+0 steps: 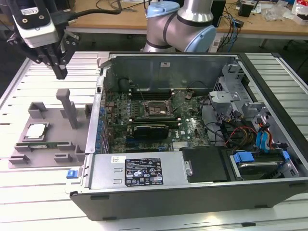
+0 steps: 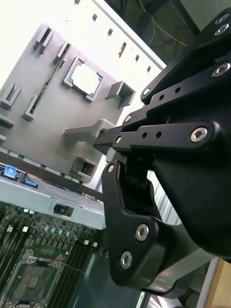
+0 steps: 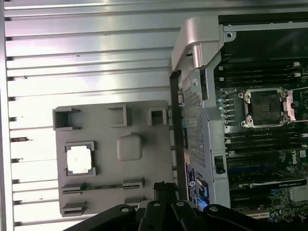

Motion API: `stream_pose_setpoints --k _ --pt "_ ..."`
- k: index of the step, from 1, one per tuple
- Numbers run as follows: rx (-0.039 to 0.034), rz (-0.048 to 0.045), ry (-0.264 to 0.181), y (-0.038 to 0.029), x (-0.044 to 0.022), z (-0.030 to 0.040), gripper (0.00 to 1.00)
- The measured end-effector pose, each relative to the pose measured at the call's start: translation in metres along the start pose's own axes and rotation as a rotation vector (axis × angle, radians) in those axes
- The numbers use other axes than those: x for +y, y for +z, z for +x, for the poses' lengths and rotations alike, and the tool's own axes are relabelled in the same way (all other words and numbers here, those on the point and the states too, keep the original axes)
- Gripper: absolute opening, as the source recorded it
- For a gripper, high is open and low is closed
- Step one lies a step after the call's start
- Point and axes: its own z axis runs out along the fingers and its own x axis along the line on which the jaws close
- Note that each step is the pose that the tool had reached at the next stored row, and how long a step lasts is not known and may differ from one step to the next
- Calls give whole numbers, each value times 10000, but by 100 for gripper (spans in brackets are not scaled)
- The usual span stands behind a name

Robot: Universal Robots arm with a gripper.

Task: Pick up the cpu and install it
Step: 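Reach for the cpu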

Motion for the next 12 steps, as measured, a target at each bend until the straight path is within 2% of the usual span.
stream_pose_setpoints --k 6,7,8,12 --pt "-9 -1 -1 -8 -12 168 11" --pt "-14 -1 0 -12 -18 240 11" --pt "-18 -1 0 -13 -20 272 11" --pt "-33 -3 -2 -18 -28 374 11"
